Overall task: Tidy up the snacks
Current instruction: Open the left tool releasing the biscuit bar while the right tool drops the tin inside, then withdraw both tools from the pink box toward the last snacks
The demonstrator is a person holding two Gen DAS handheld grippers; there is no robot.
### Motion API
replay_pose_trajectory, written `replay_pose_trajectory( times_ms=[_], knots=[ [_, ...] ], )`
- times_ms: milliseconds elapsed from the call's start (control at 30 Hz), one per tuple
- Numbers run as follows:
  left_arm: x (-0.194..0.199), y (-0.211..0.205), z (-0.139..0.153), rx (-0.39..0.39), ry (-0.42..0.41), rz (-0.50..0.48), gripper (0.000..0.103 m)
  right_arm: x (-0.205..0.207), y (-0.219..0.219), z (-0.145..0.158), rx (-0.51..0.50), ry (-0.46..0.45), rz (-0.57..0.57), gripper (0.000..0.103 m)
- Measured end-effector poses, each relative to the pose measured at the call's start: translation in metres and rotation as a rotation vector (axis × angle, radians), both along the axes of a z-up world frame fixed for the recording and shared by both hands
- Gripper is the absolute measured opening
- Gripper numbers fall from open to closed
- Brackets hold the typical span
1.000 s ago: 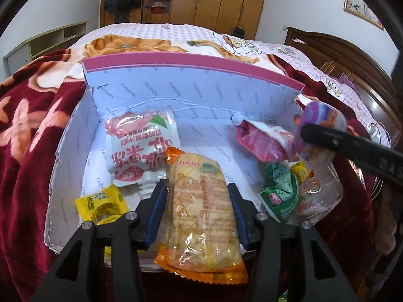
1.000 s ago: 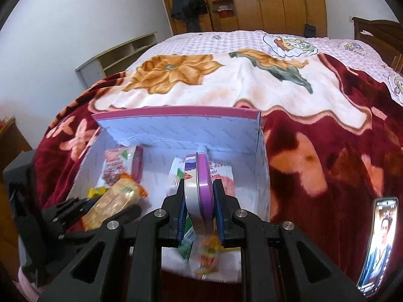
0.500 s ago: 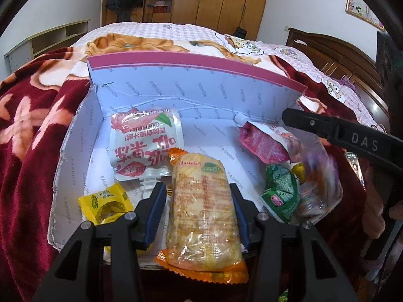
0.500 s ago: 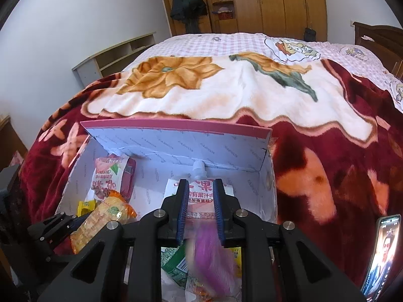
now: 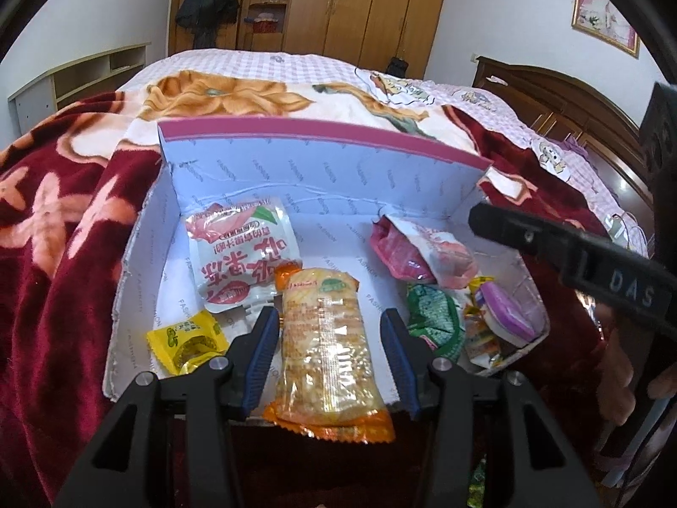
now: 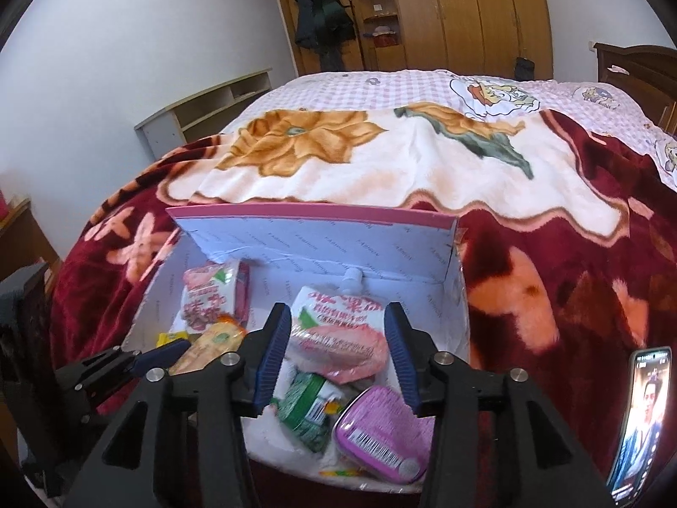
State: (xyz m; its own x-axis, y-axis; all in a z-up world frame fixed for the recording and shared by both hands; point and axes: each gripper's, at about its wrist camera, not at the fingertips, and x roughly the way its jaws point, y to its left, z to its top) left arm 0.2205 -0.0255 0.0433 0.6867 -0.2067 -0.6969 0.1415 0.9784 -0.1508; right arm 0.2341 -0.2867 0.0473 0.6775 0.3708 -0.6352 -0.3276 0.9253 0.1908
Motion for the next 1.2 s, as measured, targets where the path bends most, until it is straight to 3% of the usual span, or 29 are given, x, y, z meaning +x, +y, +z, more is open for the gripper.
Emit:
replay_pose_trajectory(
  times_ms=[367,1200],
  knots=[
    [-0.030,0.001,0.018,0.005,-0.054,-0.009,0.061,-0.048,0.002,0.004,0.045,-0.046,0.028,0.060],
    [-0.099,0.019,0.025,0.014,-0.067,0.014,0.062,-0.130,-0.001,-0.019,0.057,-0.005,-0.003,0.061]
  ],
)
